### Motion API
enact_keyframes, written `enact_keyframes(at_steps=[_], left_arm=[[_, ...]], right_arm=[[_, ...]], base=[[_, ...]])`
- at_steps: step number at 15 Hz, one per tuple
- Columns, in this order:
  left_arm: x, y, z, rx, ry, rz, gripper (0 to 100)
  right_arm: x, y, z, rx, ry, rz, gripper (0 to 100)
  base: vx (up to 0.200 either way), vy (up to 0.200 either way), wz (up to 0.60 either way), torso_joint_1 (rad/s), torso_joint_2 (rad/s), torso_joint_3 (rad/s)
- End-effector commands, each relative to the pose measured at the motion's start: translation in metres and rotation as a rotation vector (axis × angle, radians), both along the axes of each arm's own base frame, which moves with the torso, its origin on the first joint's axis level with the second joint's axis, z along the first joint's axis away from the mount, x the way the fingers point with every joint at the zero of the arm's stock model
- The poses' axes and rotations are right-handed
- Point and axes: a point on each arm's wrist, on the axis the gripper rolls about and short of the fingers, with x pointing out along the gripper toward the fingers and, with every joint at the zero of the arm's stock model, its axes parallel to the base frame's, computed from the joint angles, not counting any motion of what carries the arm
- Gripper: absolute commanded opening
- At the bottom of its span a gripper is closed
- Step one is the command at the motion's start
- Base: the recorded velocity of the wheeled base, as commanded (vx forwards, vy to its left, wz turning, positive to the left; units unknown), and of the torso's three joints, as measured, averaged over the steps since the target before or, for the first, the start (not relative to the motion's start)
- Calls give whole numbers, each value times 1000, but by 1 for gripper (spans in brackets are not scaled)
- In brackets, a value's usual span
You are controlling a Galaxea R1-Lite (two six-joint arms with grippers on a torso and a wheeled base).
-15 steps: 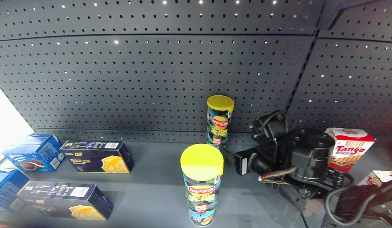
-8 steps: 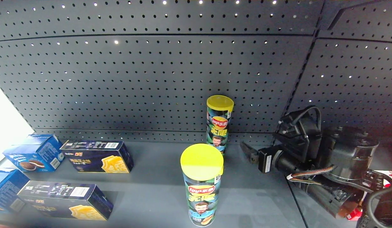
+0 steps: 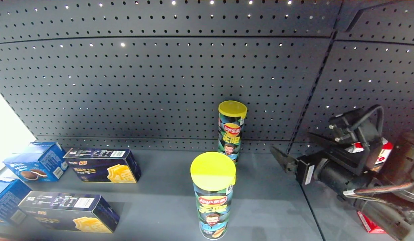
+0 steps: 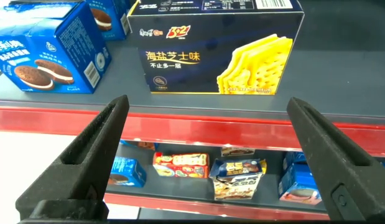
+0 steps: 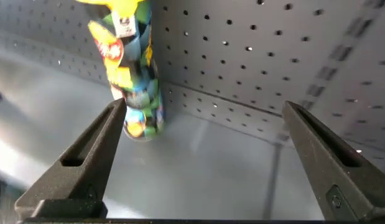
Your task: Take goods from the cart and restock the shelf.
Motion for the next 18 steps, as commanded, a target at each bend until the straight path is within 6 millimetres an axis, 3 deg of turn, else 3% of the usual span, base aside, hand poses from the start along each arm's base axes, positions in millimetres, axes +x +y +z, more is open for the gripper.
enact_keyframes(at_steps=[1, 6, 8, 9, 11, 15, 17, 18], left_arm=[[0, 0, 0, 0, 2, 0, 100], [0, 0, 0, 0, 2, 0, 100], [0, 0, 0, 0, 2, 0, 100], [0, 0, 0, 0, 2, 0, 100], [0, 0, 0, 0, 2, 0, 100], [0, 0, 0, 0, 2, 0, 100], [0, 0, 0, 0, 2, 0, 100], [0, 0, 0, 0, 2, 0, 100]], right_arm=[[-39, -35, 1, -55, -68, 10, 100], [-81, -91, 27, 18, -256, -136, 100], [-100, -110, 24, 25, -279, -192, 100], [-120, -127, 19, 27, -306, -251, 100], [-138, -139, 19, 32, -353, -311, 100], [-180, -154, -7, 94, -330, -395, 100], [-189, -156, -30, 107, -291, -405, 100], [-188, -156, -52, 89, -244, -422, 100]], base=[[0, 0, 0, 0, 0, 0], [0, 0, 0, 0, 0, 0], [0, 0, 0, 0, 0, 0], [0, 0, 0, 0, 0, 0], [0, 0, 0, 0, 0, 0], [0, 0, 0, 0, 0, 0], [0, 0, 0, 0, 0, 0], [0, 0, 0, 0, 0, 0]])
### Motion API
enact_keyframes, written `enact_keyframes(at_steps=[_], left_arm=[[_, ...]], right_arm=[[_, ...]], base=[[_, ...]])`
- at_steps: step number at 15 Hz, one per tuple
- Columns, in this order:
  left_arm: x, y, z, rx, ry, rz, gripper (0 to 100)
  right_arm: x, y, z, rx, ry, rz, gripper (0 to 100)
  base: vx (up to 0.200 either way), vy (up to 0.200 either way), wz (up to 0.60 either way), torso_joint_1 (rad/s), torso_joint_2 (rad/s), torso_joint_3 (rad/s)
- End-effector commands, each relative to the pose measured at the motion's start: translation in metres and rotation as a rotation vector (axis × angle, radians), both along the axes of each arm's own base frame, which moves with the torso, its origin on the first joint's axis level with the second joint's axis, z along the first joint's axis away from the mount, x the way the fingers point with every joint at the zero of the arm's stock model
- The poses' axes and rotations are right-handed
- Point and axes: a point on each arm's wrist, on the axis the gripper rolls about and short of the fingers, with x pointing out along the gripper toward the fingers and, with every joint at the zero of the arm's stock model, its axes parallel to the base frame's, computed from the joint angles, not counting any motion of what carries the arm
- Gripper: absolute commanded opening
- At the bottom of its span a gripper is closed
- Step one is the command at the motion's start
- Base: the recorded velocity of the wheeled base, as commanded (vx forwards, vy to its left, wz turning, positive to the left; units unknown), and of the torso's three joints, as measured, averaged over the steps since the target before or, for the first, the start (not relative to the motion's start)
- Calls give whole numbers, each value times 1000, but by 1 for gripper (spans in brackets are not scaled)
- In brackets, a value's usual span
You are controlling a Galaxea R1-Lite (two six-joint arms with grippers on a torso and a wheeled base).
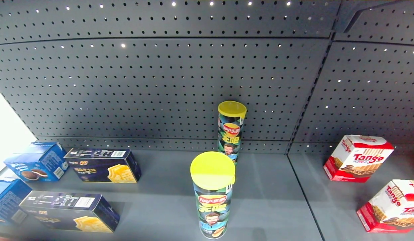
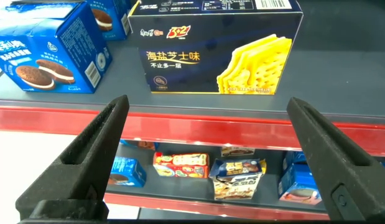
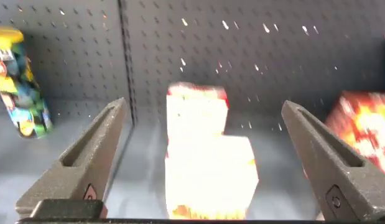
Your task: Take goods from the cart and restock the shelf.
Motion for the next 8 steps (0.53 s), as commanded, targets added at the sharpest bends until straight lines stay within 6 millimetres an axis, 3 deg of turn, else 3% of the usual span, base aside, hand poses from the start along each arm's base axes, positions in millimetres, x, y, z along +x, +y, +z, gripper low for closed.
enact_keyframes(at_steps=[1, 2, 4, 8], left_arm=[[0, 0, 0, 0, 2, 0, 100], [0, 0, 0, 0, 2, 0, 100], [0, 0, 0, 0, 2, 0, 100], [0, 0, 0, 0, 2, 0, 100]], right_arm=[[-13, -3, -33, 14, -7, -35, 100], [-15, -2, -51, 64, 71, -47, 100], [-18, -1, -68, 124, 172, -82, 100], [-26, 4, -83, 122, 226, 1, 100]], base=[[0, 0, 0, 0, 0, 0], [0, 0, 0, 0, 0, 0], [0, 0, 0, 0, 0, 0], [0, 0, 0, 0, 0, 0]])
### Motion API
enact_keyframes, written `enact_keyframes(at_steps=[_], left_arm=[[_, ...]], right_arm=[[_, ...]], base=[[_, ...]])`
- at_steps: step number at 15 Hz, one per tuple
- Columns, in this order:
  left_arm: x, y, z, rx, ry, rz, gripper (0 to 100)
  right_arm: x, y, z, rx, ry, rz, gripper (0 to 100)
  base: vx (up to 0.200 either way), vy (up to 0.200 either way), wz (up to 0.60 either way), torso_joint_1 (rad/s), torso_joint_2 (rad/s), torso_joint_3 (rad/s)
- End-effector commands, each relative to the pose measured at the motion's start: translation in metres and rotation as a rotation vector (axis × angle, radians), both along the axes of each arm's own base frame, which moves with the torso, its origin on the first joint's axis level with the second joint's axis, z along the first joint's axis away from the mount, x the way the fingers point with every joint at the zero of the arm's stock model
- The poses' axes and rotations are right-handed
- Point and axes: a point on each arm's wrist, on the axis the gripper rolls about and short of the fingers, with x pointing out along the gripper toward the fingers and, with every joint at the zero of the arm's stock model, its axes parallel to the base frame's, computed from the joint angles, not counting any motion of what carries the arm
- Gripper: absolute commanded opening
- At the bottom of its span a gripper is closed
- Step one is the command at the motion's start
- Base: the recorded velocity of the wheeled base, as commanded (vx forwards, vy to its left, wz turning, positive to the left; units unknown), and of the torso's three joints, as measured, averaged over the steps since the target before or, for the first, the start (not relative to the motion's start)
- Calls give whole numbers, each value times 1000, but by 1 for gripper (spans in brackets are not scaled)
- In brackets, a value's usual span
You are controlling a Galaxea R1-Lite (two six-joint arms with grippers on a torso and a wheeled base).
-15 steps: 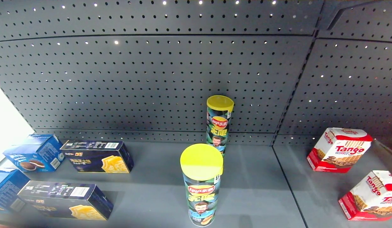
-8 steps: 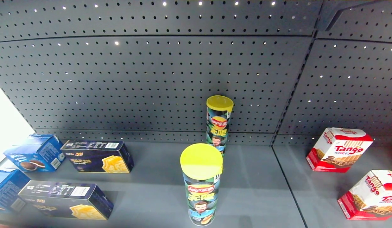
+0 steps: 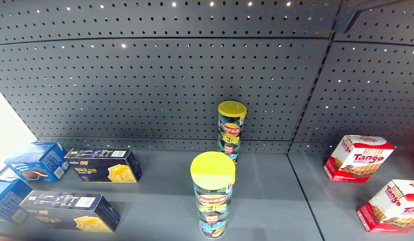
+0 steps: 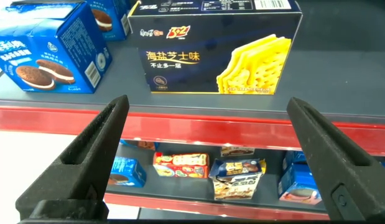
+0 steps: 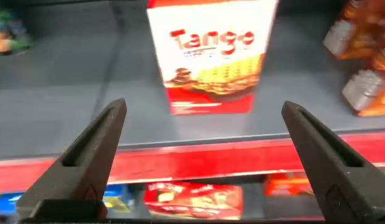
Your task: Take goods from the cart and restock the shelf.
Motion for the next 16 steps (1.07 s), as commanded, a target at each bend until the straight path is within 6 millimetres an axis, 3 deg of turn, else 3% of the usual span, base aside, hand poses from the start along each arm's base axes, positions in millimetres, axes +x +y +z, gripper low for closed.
enact_keyframes(at_steps=[1, 16], left_arm=[[0, 0, 0, 0, 2, 0, 100], [0, 0, 0, 0, 2, 0, 100]], right_arm=[[-5, 1, -4, -16, -40, 0, 100], [-7, 1, -6, -57, -41, 20, 100]], base=[[0, 0, 0, 0, 0, 0], [0, 0, 0, 0, 0, 0]])
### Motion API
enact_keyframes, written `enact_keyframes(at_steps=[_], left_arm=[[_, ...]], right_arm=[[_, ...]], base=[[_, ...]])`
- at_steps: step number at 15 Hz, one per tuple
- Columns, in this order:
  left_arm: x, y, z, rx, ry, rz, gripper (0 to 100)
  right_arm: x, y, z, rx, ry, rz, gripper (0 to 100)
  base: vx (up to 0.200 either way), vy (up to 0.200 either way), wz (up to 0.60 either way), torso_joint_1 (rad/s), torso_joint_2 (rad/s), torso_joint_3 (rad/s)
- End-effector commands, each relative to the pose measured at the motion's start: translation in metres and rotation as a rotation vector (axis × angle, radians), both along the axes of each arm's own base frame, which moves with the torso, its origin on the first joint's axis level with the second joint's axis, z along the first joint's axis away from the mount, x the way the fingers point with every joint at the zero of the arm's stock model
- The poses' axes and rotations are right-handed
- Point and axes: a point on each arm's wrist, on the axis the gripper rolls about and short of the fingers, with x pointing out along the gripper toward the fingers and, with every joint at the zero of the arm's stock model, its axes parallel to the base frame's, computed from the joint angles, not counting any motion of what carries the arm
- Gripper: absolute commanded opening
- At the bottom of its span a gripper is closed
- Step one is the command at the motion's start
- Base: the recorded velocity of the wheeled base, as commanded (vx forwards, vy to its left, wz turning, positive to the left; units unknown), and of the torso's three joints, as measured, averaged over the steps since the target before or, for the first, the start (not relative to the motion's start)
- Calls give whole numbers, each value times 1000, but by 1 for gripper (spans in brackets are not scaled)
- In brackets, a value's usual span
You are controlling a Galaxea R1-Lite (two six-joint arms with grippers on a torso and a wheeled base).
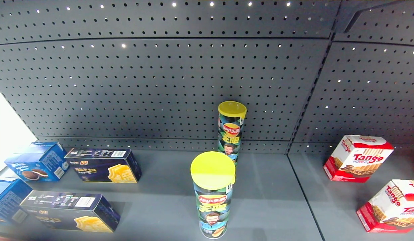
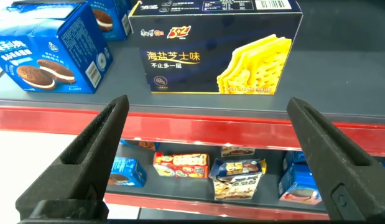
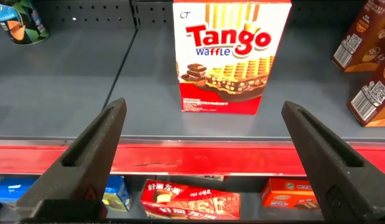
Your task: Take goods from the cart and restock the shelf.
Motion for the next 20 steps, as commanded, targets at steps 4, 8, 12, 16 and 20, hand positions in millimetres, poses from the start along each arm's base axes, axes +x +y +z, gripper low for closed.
enact_keyframes(at_steps=[4, 8, 12, 16, 20], left_arm=[[0, 0, 0, 43, 4, -21, 100], [0, 0, 0, 46, 0, -70, 100], [17, 1, 62, 89, 11, -253, 100], [49, -10, 126, 187, 36, -468, 100], [95, -26, 157, 274, 100, -506, 100]], right_arm=[[0, 0, 0, 0, 2, -1, 100], [0, 0, 0, 0, 2, 1, 100], [0, 0, 0, 0, 2, 1, 100], [0, 0, 0, 0, 2, 1, 100], [0, 0, 0, 0, 2, -1, 100]], base=[[0, 0, 0, 0, 0, 0], [0, 0, 0, 0, 0, 0], [0, 0, 0, 0, 0, 0], [0, 0, 0, 0, 0, 0], [0, 0, 0, 0, 0, 0]])
